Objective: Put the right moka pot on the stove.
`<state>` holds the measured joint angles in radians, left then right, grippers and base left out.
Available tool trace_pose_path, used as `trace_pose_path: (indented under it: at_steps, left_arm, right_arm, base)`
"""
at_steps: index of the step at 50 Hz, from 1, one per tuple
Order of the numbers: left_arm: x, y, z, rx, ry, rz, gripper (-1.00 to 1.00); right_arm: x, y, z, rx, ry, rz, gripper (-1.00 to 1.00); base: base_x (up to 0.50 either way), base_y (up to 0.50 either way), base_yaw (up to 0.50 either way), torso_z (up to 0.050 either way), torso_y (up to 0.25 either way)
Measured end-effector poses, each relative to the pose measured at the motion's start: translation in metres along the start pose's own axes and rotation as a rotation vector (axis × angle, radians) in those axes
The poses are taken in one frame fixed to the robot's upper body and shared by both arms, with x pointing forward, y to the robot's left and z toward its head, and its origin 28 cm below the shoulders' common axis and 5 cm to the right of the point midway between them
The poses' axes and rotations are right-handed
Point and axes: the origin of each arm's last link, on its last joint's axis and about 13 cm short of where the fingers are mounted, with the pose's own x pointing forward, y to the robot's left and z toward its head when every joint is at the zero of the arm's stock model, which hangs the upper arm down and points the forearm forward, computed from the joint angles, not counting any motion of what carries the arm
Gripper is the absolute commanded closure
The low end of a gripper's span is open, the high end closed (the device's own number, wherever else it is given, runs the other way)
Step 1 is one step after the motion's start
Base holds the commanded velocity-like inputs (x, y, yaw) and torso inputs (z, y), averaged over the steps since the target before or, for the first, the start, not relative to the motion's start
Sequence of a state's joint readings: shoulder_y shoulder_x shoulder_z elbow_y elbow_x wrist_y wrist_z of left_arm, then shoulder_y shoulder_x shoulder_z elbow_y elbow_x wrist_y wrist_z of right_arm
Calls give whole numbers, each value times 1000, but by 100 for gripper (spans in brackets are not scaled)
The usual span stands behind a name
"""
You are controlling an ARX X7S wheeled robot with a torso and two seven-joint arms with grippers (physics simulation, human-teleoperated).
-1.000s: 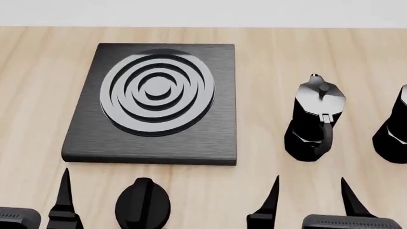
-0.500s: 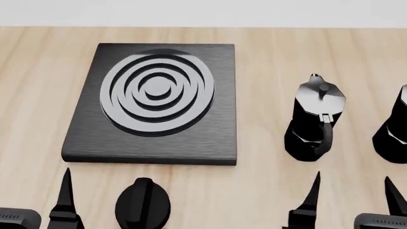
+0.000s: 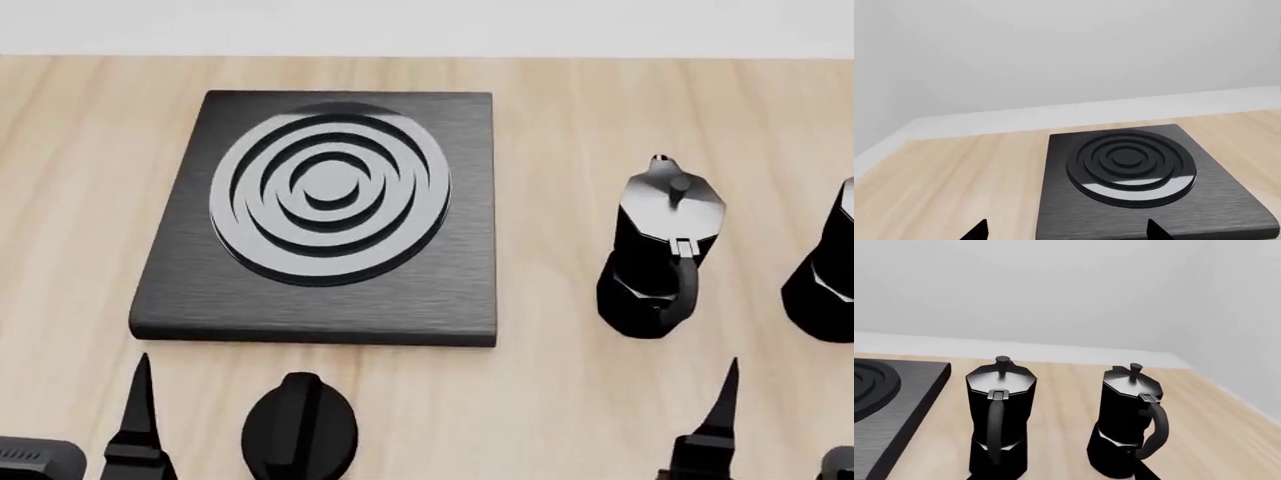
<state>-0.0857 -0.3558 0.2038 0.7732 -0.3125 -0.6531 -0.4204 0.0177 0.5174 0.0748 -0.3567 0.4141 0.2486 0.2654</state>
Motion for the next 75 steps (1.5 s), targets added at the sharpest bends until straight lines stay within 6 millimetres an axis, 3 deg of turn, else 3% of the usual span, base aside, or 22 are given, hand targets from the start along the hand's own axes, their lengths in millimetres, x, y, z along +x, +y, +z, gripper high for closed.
trace_pose_path:
  at_steps: [19,38,58,75]
  left_arm:
    - [0,0,1,-10,-4,0,-100]
    - [-2,0,2,-13,-5,-1,-100]
    - [-3,0,2,-13,2,-4,-100]
    - [-2,0,2,-14,7,-8,-100]
  right_arm:
    - [12,-23,-1,-13,-8,-40,-100]
    - [38,-43,1,1,12,-90,-100]
    - [72,-54,-6,16,69,-123,-100]
    - [89,-59,-15,14,111,-153,-100]
  base:
    - [0,0,0,0,0]
    - [0,0,0,0,0]
    - [0,0,0,0,0]
    - [0,0,0,0,0]
